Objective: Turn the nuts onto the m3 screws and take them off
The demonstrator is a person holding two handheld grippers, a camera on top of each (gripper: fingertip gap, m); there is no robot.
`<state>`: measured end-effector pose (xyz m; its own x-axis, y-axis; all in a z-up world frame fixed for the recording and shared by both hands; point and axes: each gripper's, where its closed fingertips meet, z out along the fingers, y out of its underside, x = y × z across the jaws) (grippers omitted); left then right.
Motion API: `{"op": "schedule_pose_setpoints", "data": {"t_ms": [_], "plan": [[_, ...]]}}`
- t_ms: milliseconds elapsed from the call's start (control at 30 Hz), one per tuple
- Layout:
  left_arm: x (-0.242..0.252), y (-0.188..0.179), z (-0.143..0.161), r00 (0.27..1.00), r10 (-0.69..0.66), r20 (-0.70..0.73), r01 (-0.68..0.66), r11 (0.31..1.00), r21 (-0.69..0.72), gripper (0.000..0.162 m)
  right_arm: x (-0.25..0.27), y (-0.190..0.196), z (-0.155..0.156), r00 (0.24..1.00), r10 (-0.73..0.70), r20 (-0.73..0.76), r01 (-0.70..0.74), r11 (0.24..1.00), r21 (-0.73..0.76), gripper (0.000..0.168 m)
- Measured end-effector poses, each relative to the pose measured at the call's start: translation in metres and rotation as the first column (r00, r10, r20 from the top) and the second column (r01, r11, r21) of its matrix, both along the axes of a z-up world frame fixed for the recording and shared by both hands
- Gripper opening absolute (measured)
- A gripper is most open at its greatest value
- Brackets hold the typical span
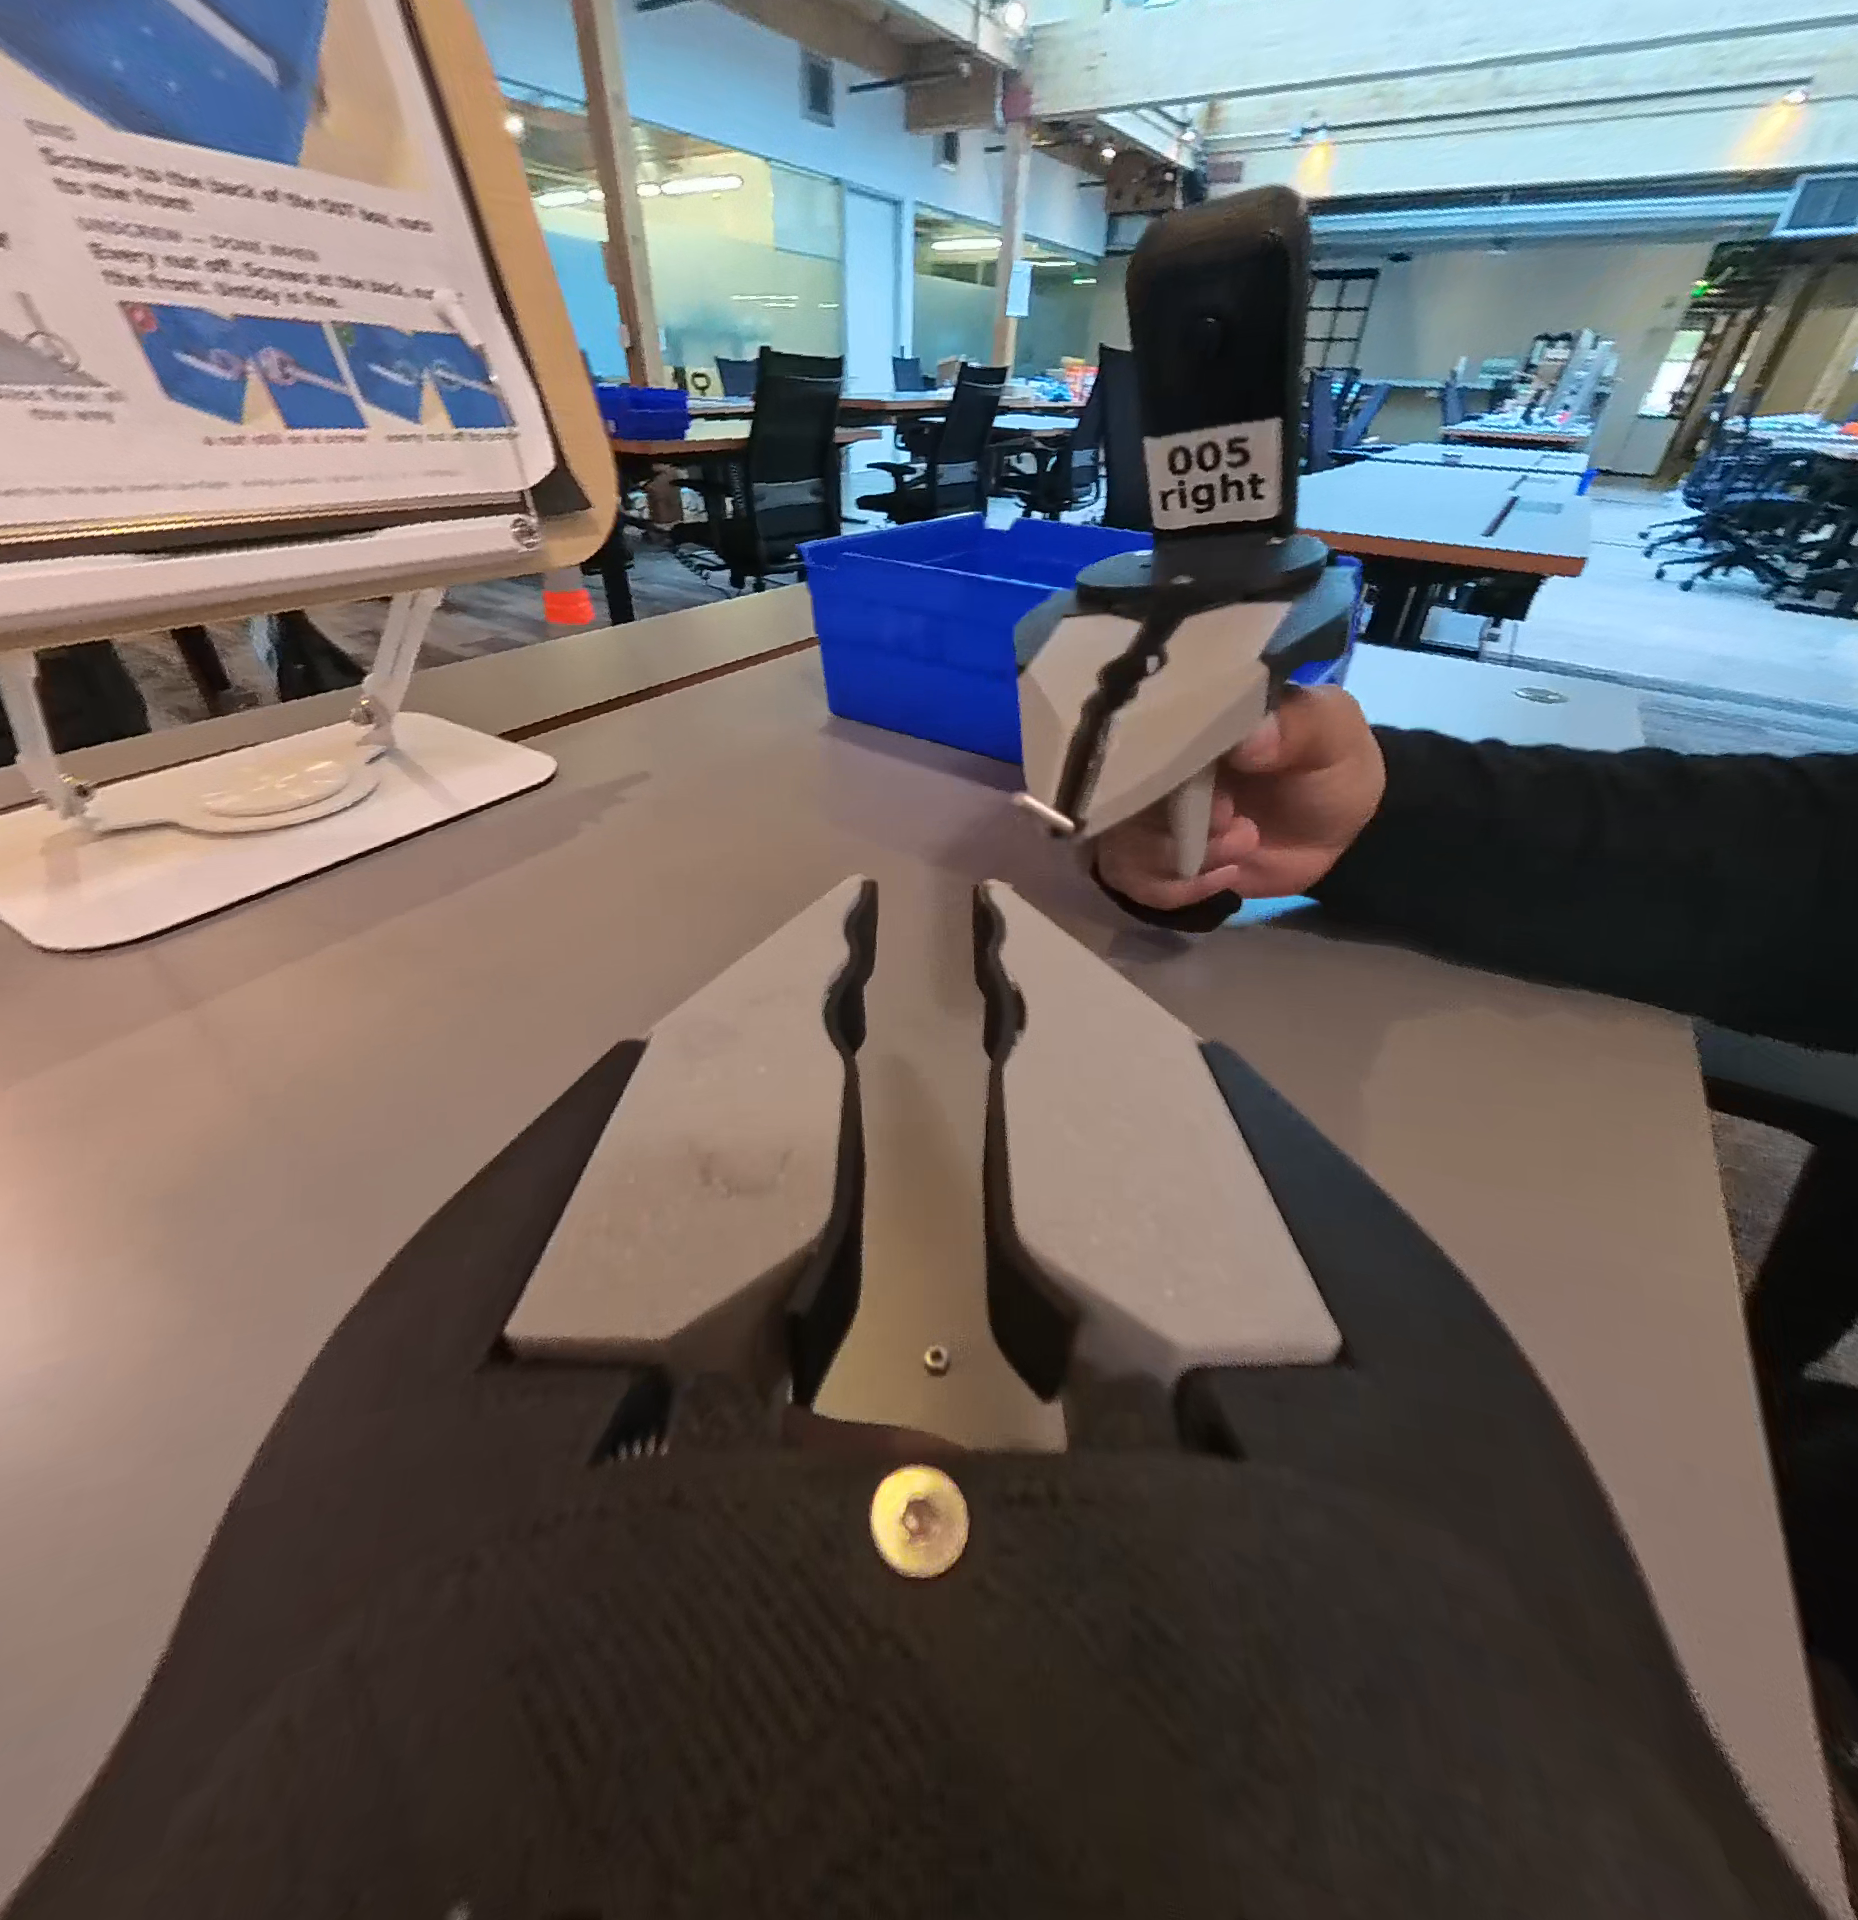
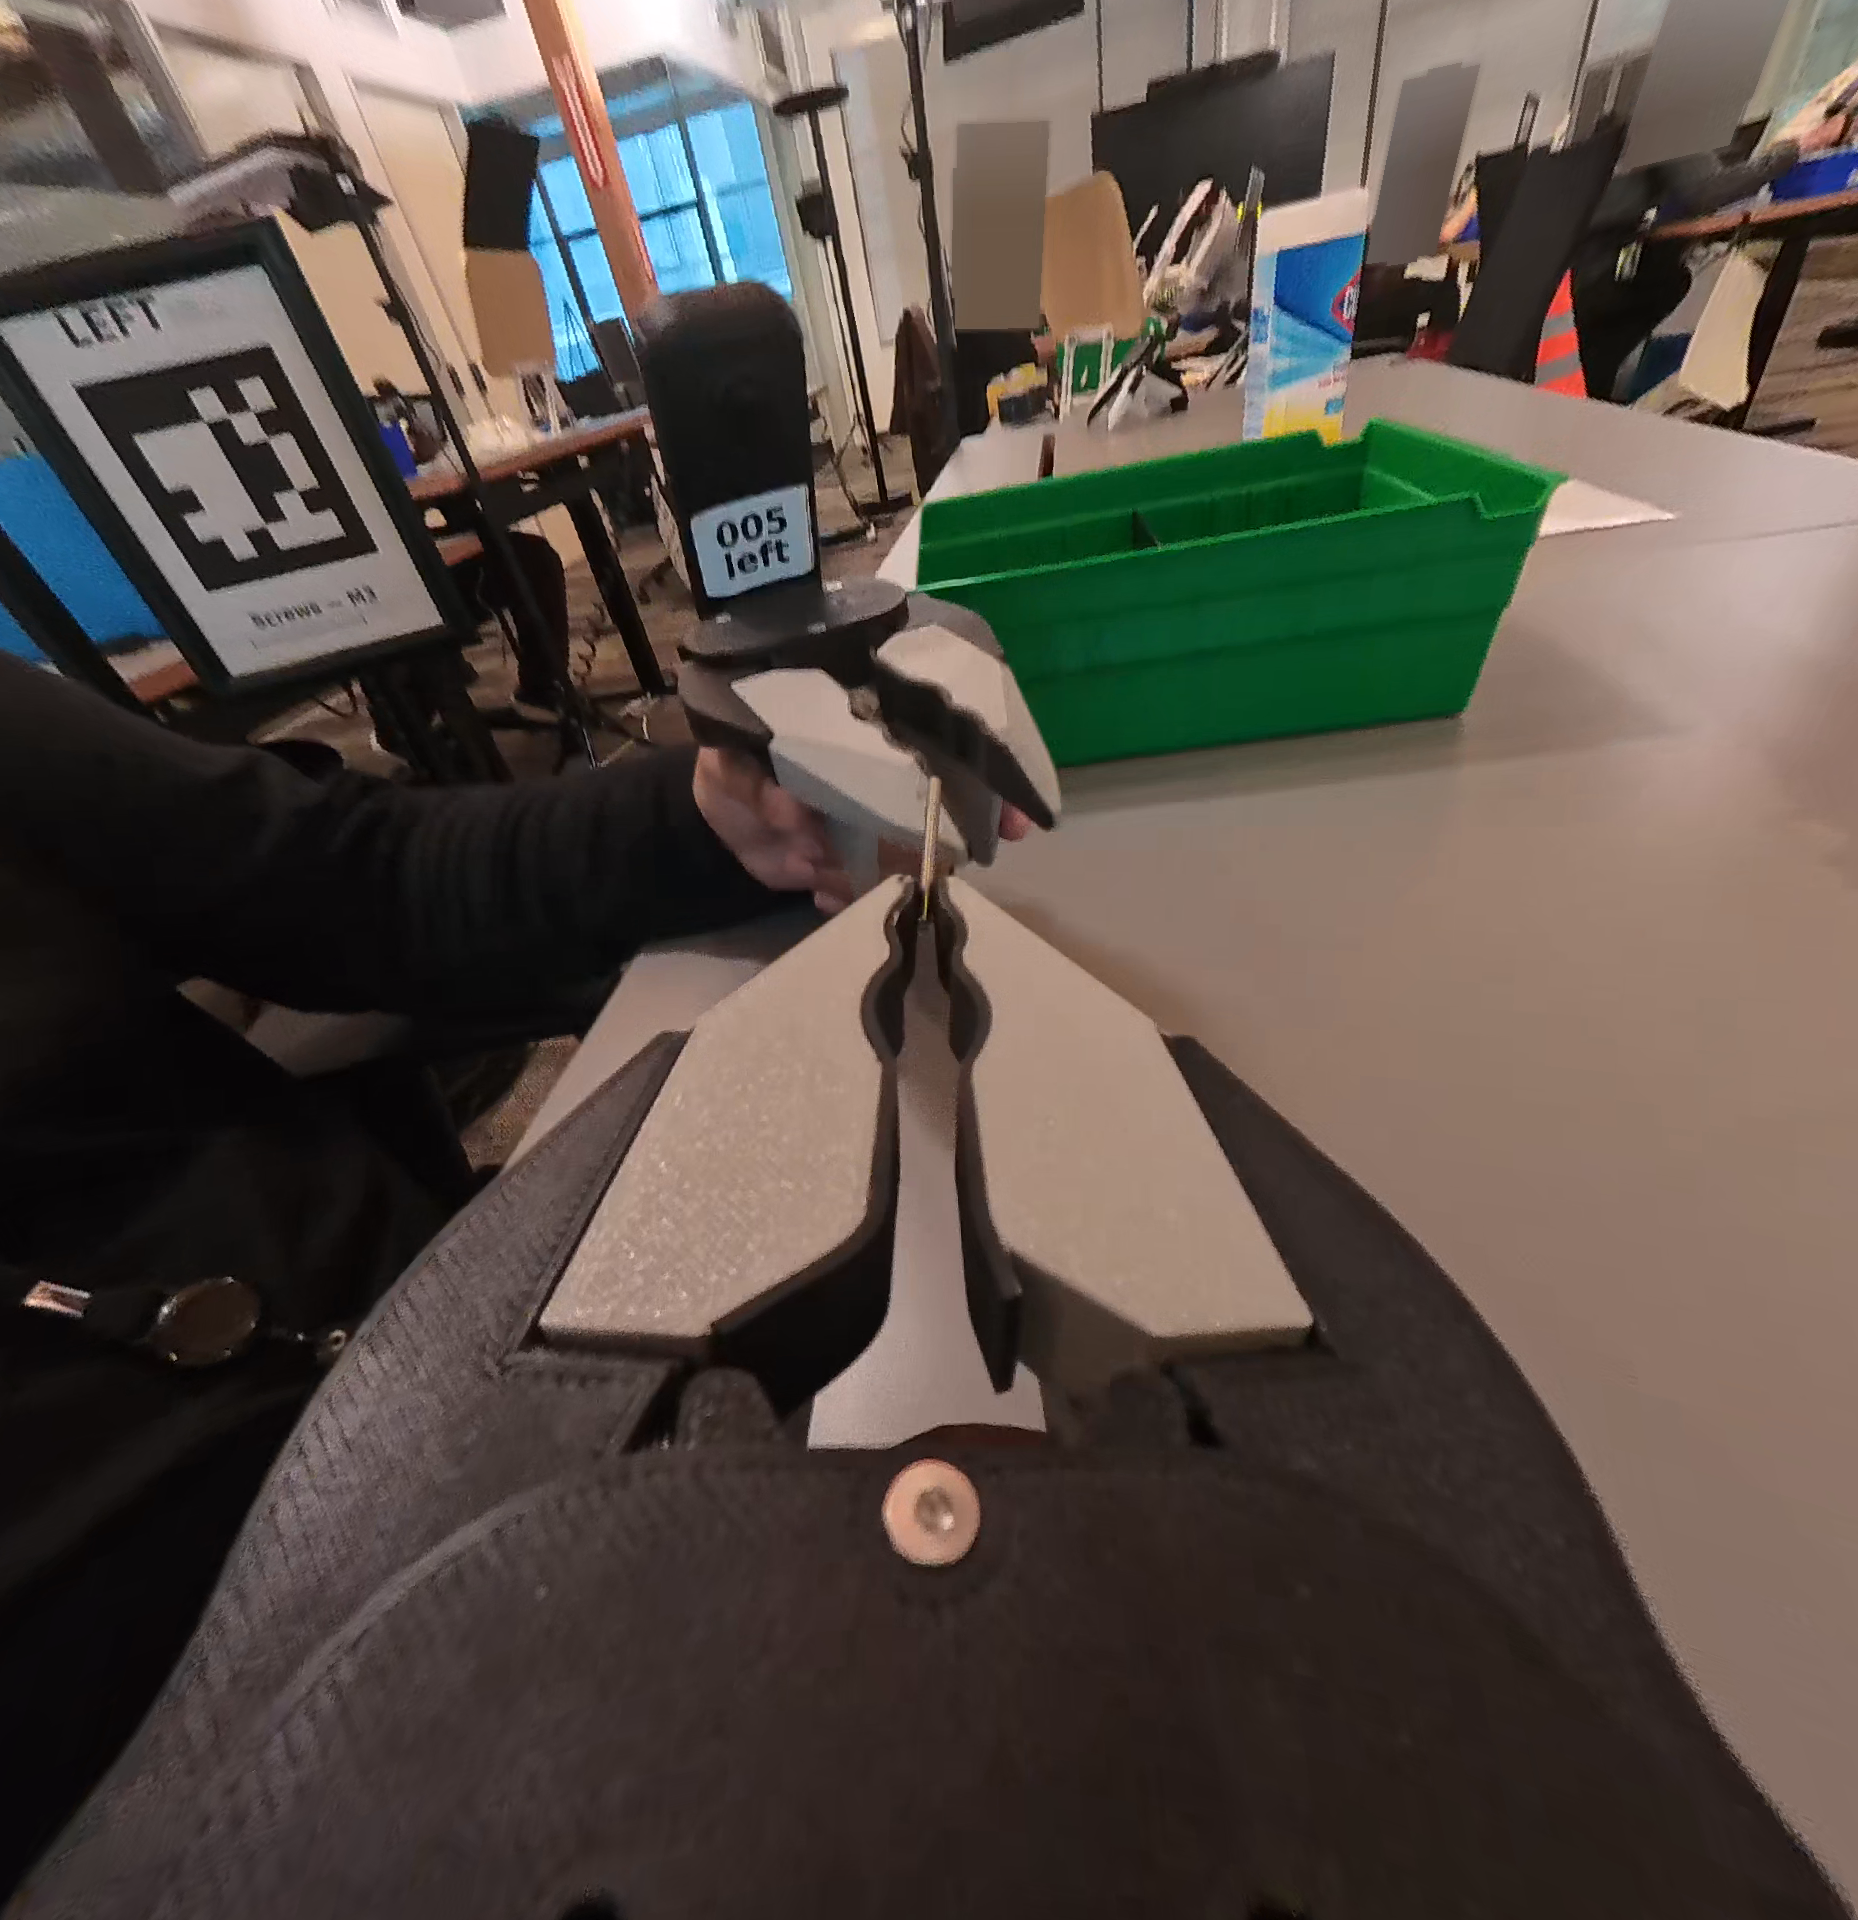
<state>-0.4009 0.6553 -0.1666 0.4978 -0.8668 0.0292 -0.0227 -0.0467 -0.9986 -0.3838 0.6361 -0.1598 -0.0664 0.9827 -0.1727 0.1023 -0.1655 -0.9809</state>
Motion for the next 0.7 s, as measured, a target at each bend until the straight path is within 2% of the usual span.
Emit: {"op": "schedule_pose_setpoints", "data": {"t_ms": [233,567,700], "plan": [[0.007,-0.008,0.000,0.999,-0.034,-0.030,0.035,0.998,0.044,0.016,-0.006,-0.008,0.005,1.000,0.011,-0.021,-0.011,1.000,0.008,0.000],[0.012,-0.025,0.012,0.989,-0.140,0.045,0.138,0.989,0.048,0.015,-0.007,-0.008,0.003,1.000,0.015,-0.022,-0.015,1.000,0.007,0.000],[0.012,-0.024,0.012,0.989,-0.141,0.055,0.139,0.990,0.038,0.015,-0.007,-0.009,0.005,0.999,0.020,-0.029,-0.019,1.000,0.003,0.000]]}}
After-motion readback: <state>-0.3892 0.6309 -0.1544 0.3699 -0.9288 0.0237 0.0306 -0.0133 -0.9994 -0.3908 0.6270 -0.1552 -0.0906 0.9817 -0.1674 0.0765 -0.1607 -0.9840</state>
